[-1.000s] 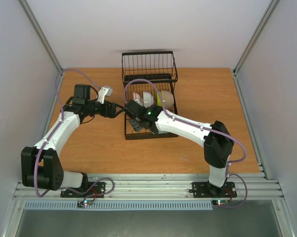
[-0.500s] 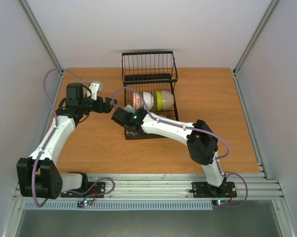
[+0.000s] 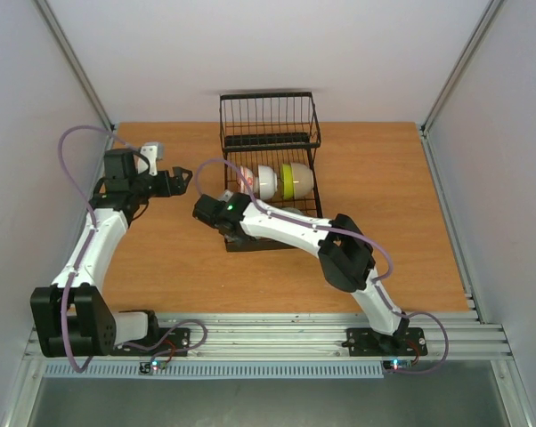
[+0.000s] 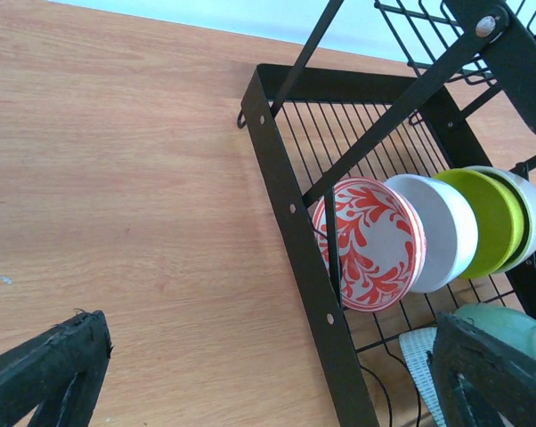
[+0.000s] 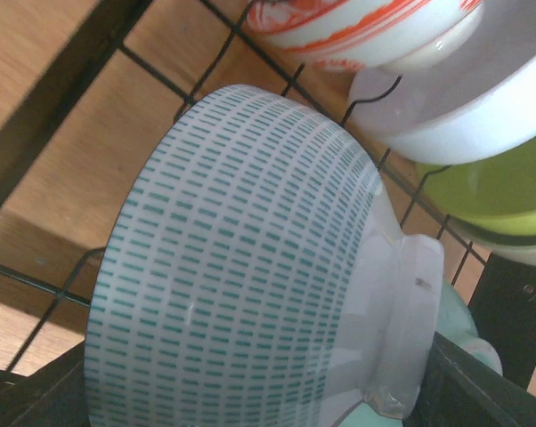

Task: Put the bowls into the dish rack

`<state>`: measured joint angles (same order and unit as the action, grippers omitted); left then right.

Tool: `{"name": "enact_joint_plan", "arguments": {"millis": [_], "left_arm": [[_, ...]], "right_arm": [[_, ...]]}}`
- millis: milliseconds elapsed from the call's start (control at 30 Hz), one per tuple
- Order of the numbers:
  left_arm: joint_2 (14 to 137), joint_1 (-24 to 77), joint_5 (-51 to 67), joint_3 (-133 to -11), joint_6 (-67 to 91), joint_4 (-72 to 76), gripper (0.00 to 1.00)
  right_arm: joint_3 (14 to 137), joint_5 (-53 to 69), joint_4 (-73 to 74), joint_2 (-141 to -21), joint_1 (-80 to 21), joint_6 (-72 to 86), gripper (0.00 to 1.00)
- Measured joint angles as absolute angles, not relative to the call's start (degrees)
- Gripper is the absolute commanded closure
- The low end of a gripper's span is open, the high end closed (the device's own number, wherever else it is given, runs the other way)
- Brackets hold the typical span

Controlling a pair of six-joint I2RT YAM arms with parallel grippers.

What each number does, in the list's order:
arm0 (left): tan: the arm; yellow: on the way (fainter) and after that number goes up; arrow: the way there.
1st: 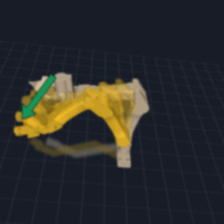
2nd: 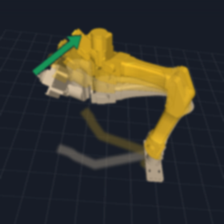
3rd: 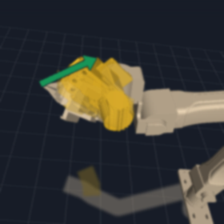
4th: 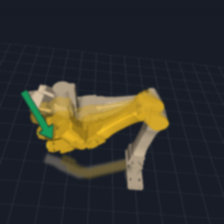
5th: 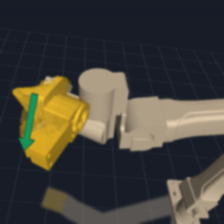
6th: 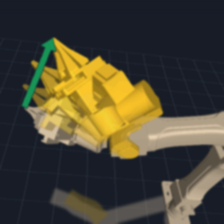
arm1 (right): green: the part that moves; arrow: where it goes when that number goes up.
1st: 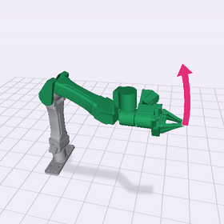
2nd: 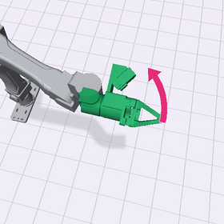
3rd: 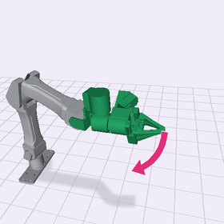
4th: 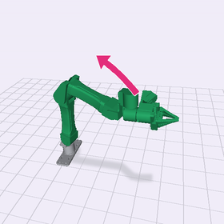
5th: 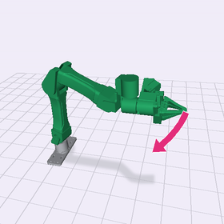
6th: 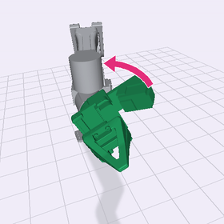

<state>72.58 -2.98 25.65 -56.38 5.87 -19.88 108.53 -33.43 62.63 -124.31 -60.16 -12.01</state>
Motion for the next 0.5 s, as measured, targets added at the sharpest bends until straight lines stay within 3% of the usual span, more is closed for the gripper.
{"name": "enact_joint_plan", "arguments": {"millis": [300, 500], "left_arm": [[72.58, -3.25, 25.69, -56.38, 6.24, -19.84, 0.02], [72.58, -3.25, 25.69, -56.38, 6.24, -19.84, 0.01]], "right_arm": [[112.73, -34.06, 68.99, -127.66, -60.23, -10.74, 0.91], [115.59, -35.00, 70.41, -130.47, -60.62, -10.55, 0.61]]}}
